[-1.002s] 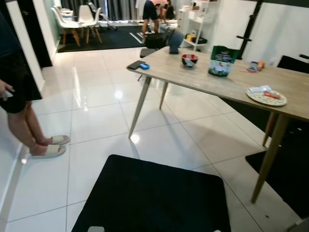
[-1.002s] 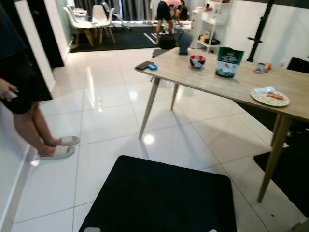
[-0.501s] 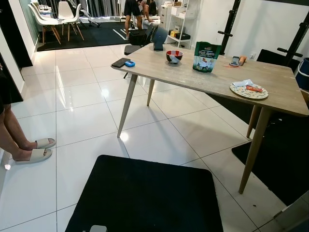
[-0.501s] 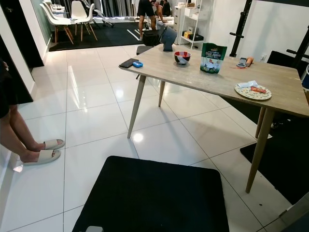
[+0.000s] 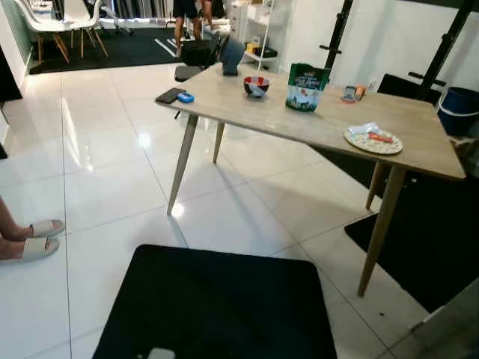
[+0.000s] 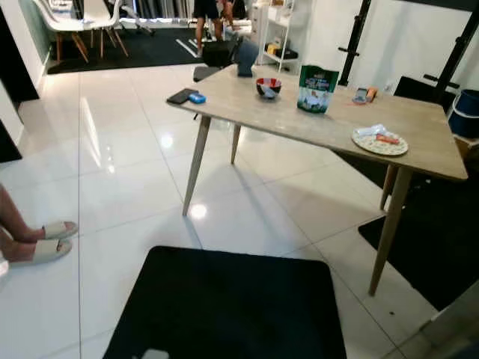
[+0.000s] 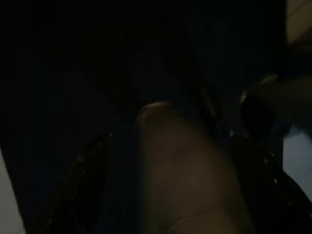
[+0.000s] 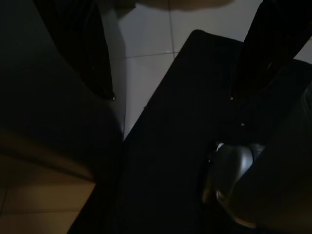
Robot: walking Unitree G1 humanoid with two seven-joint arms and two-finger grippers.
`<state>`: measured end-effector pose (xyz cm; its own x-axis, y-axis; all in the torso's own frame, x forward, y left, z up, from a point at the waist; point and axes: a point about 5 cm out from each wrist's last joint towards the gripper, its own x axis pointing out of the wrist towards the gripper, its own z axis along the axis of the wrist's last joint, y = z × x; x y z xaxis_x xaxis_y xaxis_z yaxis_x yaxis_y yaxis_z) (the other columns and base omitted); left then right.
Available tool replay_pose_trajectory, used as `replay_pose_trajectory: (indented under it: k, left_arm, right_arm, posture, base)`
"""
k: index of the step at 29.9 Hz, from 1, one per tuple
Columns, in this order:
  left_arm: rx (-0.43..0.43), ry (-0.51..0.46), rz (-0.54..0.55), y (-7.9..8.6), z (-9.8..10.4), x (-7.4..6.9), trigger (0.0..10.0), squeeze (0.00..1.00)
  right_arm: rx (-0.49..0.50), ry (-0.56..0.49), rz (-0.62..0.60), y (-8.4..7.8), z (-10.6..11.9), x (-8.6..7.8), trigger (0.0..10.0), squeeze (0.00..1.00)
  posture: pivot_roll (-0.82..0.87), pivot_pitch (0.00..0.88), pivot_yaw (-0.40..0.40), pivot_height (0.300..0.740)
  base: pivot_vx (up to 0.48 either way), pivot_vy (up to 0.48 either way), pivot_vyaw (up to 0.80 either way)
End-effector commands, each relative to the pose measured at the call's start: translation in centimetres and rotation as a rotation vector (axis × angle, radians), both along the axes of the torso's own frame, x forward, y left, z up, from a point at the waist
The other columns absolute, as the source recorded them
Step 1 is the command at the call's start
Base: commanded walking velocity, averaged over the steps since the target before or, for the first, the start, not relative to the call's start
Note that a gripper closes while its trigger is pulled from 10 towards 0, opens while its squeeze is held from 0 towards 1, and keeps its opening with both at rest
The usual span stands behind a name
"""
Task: Restocking fridge
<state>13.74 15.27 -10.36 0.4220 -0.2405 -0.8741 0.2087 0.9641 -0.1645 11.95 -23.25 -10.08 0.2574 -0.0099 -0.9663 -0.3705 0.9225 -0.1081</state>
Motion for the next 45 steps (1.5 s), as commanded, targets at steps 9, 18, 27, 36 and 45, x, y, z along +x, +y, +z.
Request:
replay_pose_trajectory:
  k: [9,18,27,36,45]
  left_arm:
    - [0.026,0.044,-0.008,0.6,-0.3,-0.8,10.0,0.00]
    - [0.032,0.038,0.003,0.7,-0.3,-0.7,10.0,0.00]
    - [0.027,0.027,-0.008,0.4,-0.1,-0.3,10.0,0.00]
    - [0.028,0.015,-0.008,0.2,0.0,0.3,10.0,0.00]
    - [0.021,0.009,0.043,0.3,0.1,0.4,10.0,0.00]
  right_arm:
    - [0.026,-0.043,0.002,1.1,0.2,1.4,10.0,0.00]
    - [0.031,-0.042,0.003,1.4,0.2,1.5,10.0,0.00]
    - [0.030,-0.054,-0.014,1.4,0.3,1.8,10.0,0.00]
    - [0.027,-0.061,-0.027,1.4,0.3,2.0,10.0,0.00]
    - [0.015,-0.052,-0.034,1.2,0.2,1.7,10.0,0.00]
  posture:
    - [-0.05,0.000,-0.046,0.740]
    - [-0.06,0.000,-0.040,0.740]
    - [-0.06,0.000,-0.038,0.740]
    - [-0.07,0.000,-0.030,0.740]
    - [-0.07,0.000,-0.029,0.740]
  base:
    - [0.362,0.000,0.00]
    - [0.463,0.000,0.00]
    - [0.477,0.000,0.00]
    - [0.472,0.000,0.00]
    - [0.199,0.000,0.00]
